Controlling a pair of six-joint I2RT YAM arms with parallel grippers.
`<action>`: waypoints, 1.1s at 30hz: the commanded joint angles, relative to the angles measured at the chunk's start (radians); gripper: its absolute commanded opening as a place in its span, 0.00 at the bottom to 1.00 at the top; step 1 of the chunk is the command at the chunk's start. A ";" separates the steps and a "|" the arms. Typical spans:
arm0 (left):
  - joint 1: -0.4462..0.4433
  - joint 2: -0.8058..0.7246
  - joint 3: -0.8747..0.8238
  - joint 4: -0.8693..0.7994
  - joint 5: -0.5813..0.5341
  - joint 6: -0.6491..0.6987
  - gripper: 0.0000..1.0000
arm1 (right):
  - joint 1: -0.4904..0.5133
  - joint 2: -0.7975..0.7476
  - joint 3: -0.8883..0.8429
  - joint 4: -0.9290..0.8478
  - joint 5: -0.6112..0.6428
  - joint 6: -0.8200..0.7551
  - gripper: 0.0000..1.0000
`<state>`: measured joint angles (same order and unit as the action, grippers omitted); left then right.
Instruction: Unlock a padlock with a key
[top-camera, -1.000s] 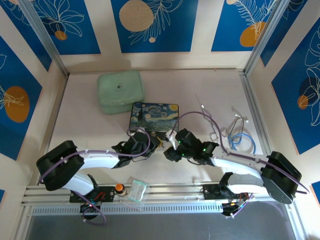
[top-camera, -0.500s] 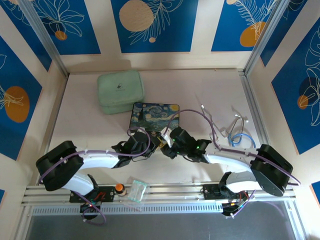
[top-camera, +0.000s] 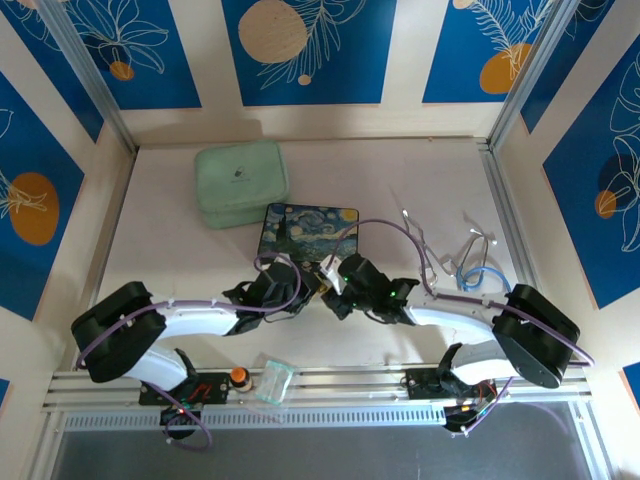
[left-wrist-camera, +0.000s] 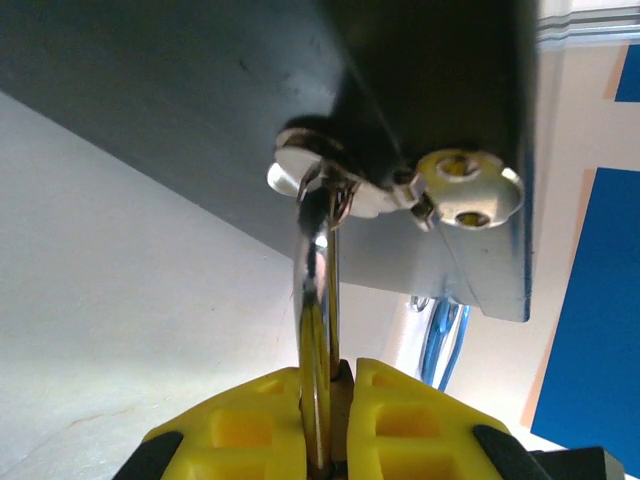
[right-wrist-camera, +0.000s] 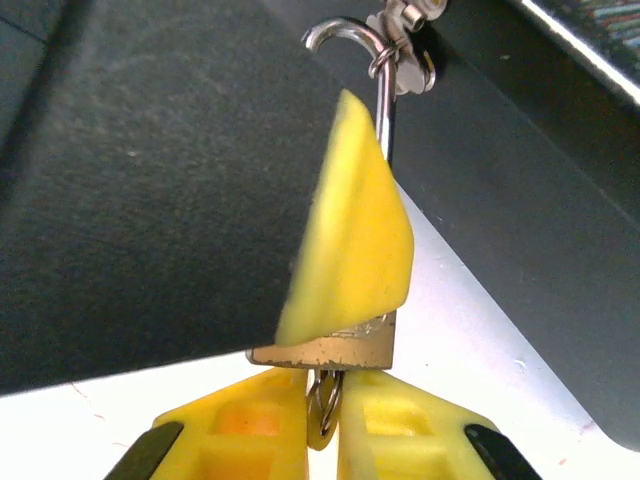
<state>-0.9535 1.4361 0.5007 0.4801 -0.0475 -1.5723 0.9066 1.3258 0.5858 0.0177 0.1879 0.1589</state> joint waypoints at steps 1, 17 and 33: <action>-0.013 -0.033 0.029 0.039 0.046 0.033 0.00 | -0.050 -0.028 -0.023 0.086 -0.112 0.050 0.11; -0.011 -0.002 -0.033 0.116 0.048 -0.005 0.00 | -0.193 -0.035 -0.026 -0.021 -0.214 0.188 0.18; -0.011 0.007 -0.054 0.129 0.035 -0.015 0.00 | -0.219 -0.089 -0.069 -0.047 -0.221 0.296 0.26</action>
<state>-0.9543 1.4429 0.4641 0.6060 -0.0330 -1.5997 0.7261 1.2598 0.5438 0.0109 -0.1116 0.4152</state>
